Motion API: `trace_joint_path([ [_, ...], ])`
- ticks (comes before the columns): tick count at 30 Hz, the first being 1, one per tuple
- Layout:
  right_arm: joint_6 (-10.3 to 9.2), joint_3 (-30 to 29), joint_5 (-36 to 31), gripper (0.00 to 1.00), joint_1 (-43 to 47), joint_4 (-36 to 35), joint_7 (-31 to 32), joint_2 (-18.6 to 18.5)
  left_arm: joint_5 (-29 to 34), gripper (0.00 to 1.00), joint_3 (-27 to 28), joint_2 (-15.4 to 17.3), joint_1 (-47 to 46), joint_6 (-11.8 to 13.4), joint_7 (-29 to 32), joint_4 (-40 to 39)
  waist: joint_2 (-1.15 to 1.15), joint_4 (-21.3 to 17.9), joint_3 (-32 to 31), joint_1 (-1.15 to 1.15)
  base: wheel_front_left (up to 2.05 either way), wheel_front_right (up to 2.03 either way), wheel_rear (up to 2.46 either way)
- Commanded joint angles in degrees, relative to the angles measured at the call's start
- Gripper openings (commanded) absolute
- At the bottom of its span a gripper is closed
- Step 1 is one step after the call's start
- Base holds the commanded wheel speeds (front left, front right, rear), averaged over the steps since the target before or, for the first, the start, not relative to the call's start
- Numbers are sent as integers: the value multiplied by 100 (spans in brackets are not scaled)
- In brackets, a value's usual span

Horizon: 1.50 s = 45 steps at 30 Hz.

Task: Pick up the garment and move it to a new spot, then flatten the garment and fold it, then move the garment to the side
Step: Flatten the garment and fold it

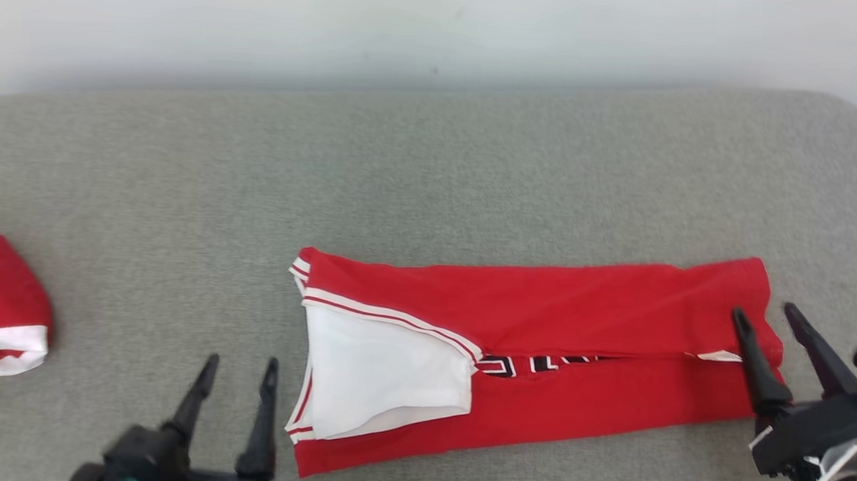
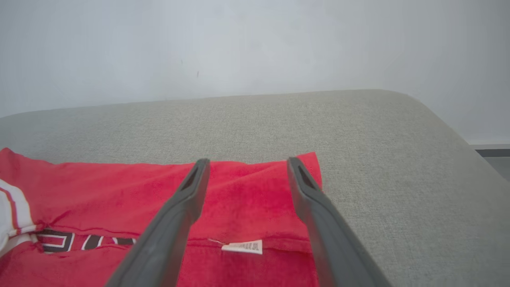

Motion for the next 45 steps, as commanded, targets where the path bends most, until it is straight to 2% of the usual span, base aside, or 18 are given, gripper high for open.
trace_joint_path([
  [1,-14,-64,-17,100,104,70,-105,68,170,100,-15,-81,149,40,-34,21,0,158,-154,1,0,0,0],
  [7,-14,-528,66,100,358,369,-205,222,896,100,30,-594,526,22,-45,-39,0,455,-265,1,0,0,0],
  [12,-14,-1216,330,100,505,779,-86,288,1274,100,-62,-863,681,-132,-47,-67,0,710,-277,1,0,0,0],
  [17,-14,-1716,447,100,514,1287,68,339,1602,100,-141,-945,672,-236,-46,-30,0,876,-192,1,0,0,0],
  [23,-14,-1906,479,100,368,1802,236,430,1807,100,-131,-977,614,-367,-41,31,0,975,-43,1,0,0,0],
  [27,-14,-1906,510,100,285,2115,322,453,1954,100,-22,-1013,569,-362,-41,-20,0,1017,36,1,0,0,0],
  [28,-14,-1876,532,90,267,2186,335,453,1952,100,7,-1026,575,-359,-41,-32,0,1024,49,1,0,0,0],
  [29,-14,-1829,559,58,263,2253,351,456,1972,100,29,-1029,592,-376,-42,-23,0,1028,60,1,0,0,0],
  [30,-14,-1790,580,45,256,2300,340,458,1986,100,59,-1039,603,-387,-42,-19,0,1031,65,1,0,0,0],
  [32,-14,-1725,652,30,232,2394,326,463,2021,100,106,-1050,633,-414,-42,-4,0,1030,70,1,0,0,0],
  [33,-15,-1691,681,16,225,2441,319,443,2038,100,123,-1052,645,-419,-42,3,0,1029,69,1,0,0,0],
  [34,-15,-1691,681,16,225,2441,319,443,2038,100,123,-1052,645,-419,-42,3,0,1029,69,1,0,0,0],
  [35,-15,-1653,713,11,217,2487,305,422,2049,100,140,-1056,657,-422,-42,13,0,1026,63,1,0,0,0],
  [36,-16,-1598,749,0,204,2520,314,405,2058,100,157,-1061,667,-437,-42,25,0,1022,57,1,0,0,0],
  [45,-20,-1335,1057,0,50,2679,-12,-49,2158,100,283,-1023,714,-503,-42,67,0,936,5,1,0,0,0],
])
